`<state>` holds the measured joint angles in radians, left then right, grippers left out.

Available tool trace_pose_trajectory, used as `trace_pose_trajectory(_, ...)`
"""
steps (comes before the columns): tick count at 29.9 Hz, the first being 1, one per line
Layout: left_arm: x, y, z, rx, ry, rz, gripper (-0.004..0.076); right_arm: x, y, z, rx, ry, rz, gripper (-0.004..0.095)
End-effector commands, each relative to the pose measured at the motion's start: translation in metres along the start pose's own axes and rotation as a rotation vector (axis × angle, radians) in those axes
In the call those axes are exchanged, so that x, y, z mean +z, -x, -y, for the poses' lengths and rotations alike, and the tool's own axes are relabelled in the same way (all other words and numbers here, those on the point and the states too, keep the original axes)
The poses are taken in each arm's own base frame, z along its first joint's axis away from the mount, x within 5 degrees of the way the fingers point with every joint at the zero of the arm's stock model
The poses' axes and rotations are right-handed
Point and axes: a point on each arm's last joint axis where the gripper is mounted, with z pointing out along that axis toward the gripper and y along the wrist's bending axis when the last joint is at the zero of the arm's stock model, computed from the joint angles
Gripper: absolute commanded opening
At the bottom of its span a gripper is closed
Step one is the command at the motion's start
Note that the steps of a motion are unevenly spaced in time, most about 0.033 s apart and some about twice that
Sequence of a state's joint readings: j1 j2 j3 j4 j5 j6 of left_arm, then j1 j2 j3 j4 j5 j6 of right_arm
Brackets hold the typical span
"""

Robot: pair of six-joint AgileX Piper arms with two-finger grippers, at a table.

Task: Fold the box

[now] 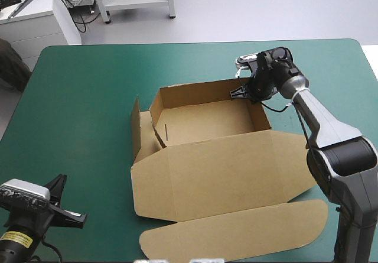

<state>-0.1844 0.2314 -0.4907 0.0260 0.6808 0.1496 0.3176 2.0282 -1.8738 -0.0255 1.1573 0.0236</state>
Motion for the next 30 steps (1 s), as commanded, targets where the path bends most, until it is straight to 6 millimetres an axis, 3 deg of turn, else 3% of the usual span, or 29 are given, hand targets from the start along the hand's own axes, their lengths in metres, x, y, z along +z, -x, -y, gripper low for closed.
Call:
trace_pose_trajectory(1, -0.004, 0.013, -0.002, -0.015, 0.009, 0.083, -0.001, -0.044, 0.005, -0.01, -0.031, 0.052, 0.043, 0.0248)
trace_pose_trajectory(4, -0.004, 0.013, -0.002, -0.015, 0.009, 0.083, -0.001, -0.066, 0.014, -0.01, -0.044, 0.05, 0.123, 0.0387)
trace_pose_trajectory(6, -0.004, 0.013, -0.002, -0.014, 0.01, 0.083, -0.001, -0.084, 0.016, -0.008, -0.048, 0.035, 0.174, 0.0429)
trace_pose_trajectory(20, -0.004, 0.013, -0.002, -0.011, 0.012, 0.081, -0.001, -0.185, -0.011, -0.002, -0.074, 0.006, 0.389, 0.0437)
trace_pose_trajectory(24, -0.004, 0.013, -0.002, -0.011, 0.012, 0.081, -0.001, -0.181, -0.014, -0.002, -0.094, 0.003, 0.369, 0.0437)
trace_pose_trajectory(30, -0.004, 0.013, -0.002, -0.011, 0.012, 0.081, -0.001, -0.138, -0.022, -0.001, -0.124, -0.017, 0.222, 0.0486)
